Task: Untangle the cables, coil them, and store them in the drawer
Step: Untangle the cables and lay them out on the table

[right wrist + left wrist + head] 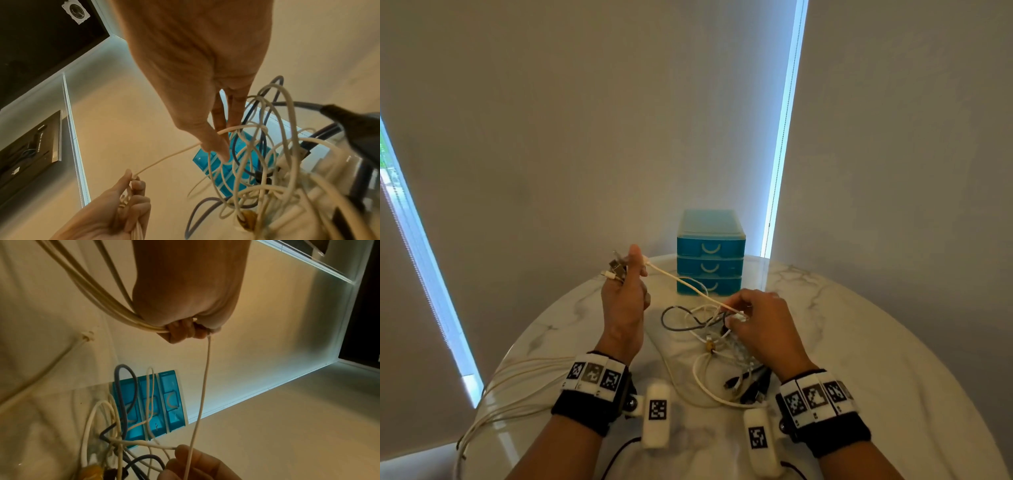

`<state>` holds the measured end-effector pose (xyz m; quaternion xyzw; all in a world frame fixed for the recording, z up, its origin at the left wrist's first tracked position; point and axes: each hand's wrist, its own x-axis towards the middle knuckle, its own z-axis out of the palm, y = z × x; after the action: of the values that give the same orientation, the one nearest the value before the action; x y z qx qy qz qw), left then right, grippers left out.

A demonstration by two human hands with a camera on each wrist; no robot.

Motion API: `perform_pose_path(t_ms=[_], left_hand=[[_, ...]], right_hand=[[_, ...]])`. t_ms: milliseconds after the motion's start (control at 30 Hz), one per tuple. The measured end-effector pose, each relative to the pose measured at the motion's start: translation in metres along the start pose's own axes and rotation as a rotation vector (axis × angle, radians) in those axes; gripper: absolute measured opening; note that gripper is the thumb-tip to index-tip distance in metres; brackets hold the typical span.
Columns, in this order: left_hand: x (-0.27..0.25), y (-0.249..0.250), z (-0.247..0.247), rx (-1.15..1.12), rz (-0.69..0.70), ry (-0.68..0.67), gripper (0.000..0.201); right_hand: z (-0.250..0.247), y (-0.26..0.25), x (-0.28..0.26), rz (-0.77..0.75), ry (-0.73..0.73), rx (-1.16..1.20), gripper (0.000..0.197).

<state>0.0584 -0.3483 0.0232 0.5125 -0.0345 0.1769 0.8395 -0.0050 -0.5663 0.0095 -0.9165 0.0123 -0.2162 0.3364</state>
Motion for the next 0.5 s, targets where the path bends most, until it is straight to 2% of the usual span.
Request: perform_pose_path(t_ms=[67, 100, 167, 200, 233, 333, 400, 500], left_hand=[[-0.001, 0.002, 0.001, -0.028, -0.021, 0.030, 0.038], [0.001, 0.002, 0.000, -0.064, -0.033, 0.040, 0.038], [0.005, 0.006, -0.001, -0.144, -0.060, 0.019, 0.037], [0.006, 0.008, -0.001, -0.169, -0.084, 0.005, 0.037], [0.008, 0.008, -0.002, -0.200, -0.118, -0.004, 0.035], [0.012, 0.008, -0.006, -0.410, -0.247, -0.033, 0.029], [0.013, 0.009, -0.008, -0.545, -0.294, -0.093, 0.033], [0.014, 0.011, -0.013, -0.528, -0.290, -0.180, 0.040]], right_hand=[[-0.003, 0.001, 0.000, -0.043, 0.089, -0.044, 0.012], [-0.007, 0.000, 0.001, -0.094, 0.186, -0.024, 0.009], [-0.014, -0.004, 0.002, -0.217, 0.400, 0.103, 0.006], [-0.015, -0.008, 0.001, -0.255, 0.438, 0.161, 0.006], [-0.014, -0.010, 0.001, -0.264, 0.406, 0.188, 0.005], [-0.005, -0.011, -0.002, -0.152, 0.153, 0.077, 0.004], [-0.007, -0.005, -0.001, -0.080, 0.131, 0.020, 0.013], [-0.013, 0.001, 0.004, 0.001, 0.099, 0.009, 0.034]])
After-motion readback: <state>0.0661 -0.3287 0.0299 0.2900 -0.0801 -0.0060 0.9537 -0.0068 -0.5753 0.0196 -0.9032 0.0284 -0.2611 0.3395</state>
